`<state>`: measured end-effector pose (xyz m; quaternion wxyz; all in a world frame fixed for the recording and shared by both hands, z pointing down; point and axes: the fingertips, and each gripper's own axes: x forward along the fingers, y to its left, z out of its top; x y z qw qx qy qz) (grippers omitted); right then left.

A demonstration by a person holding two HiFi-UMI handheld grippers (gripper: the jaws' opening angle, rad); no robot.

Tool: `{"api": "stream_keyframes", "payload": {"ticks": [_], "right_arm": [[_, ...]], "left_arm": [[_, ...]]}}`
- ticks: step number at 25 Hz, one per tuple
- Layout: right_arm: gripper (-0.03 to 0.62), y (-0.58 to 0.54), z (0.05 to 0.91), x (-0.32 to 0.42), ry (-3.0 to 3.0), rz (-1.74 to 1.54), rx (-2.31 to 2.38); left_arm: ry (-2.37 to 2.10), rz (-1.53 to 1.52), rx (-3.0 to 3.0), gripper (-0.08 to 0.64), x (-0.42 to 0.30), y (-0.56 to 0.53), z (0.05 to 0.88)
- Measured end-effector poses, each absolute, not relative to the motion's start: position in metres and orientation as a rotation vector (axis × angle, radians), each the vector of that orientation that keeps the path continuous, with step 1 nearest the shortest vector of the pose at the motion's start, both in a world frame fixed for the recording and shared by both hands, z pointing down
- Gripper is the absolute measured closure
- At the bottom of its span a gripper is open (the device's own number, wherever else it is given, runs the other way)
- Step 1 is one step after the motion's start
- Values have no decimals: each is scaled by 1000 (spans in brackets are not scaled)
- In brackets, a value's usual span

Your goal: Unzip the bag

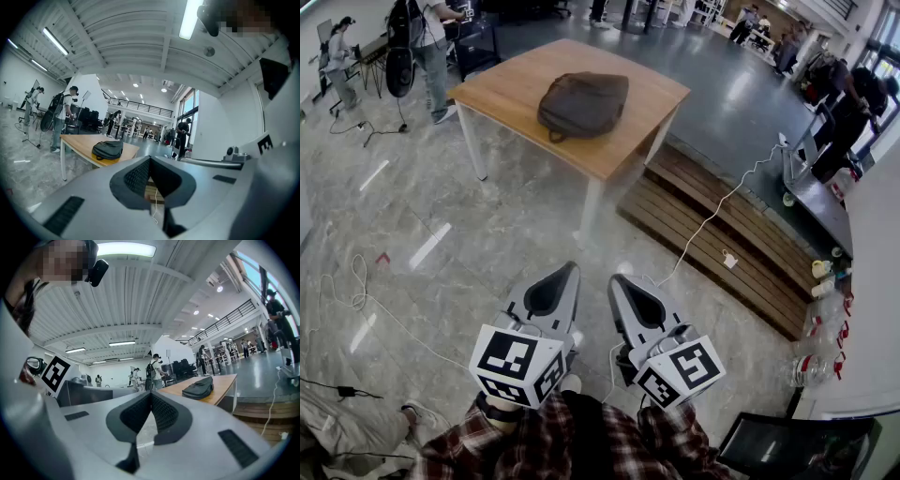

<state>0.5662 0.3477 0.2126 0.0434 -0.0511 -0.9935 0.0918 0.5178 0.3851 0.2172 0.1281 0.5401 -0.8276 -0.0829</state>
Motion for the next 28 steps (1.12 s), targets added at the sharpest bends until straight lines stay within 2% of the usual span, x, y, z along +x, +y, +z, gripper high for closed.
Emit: {"api": "stream_keyframes", "payload": {"ticks": [5, 17, 28], "right_arm": [[581, 332, 219, 514, -3040, 273, -160], [581, 307, 207, 327, -3091, 292, -91], [581, 284, 227, 212, -3038, 314, -84]], "left_arm": [[-2405, -231, 1580, 551, 470, 368, 225], [-2411, -197, 1653, 551, 282, 345, 207], [-2384, -246, 1595, 551, 167, 332, 232]]}}
